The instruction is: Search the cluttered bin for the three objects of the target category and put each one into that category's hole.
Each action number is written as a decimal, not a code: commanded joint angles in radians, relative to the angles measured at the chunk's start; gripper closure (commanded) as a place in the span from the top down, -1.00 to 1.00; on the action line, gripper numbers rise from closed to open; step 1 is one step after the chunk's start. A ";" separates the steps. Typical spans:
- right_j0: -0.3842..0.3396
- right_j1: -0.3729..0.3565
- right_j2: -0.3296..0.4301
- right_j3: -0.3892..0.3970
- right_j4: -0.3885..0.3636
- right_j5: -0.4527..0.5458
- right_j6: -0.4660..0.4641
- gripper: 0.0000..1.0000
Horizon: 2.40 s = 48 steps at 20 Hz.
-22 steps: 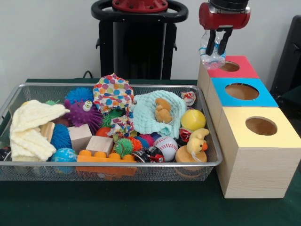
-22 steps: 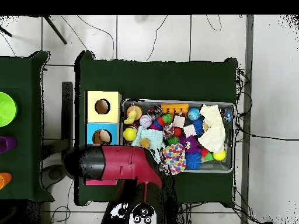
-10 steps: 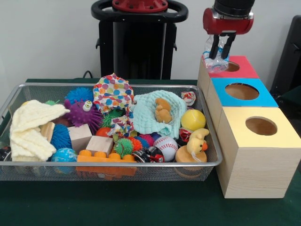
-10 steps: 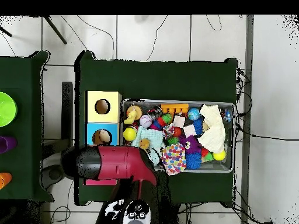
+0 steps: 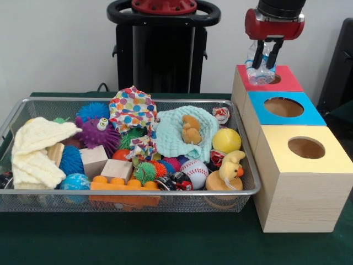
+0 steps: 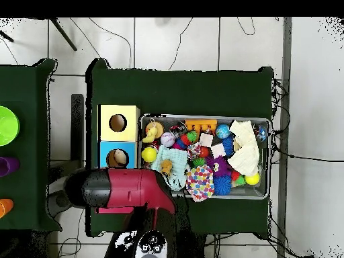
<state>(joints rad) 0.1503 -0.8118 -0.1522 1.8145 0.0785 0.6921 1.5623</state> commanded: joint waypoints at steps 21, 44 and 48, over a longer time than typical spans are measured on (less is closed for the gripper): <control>0.022 0.063 -0.005 -0.100 0.036 -0.031 0.276 -1.00; 0.057 0.098 -0.026 -0.143 0.070 -0.011 0.298 -1.00; 0.064 0.102 -0.033 -0.150 0.078 -0.007 0.296 -1.00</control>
<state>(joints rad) 0.2159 -0.7422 -0.2004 1.6928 0.1188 0.6917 1.5874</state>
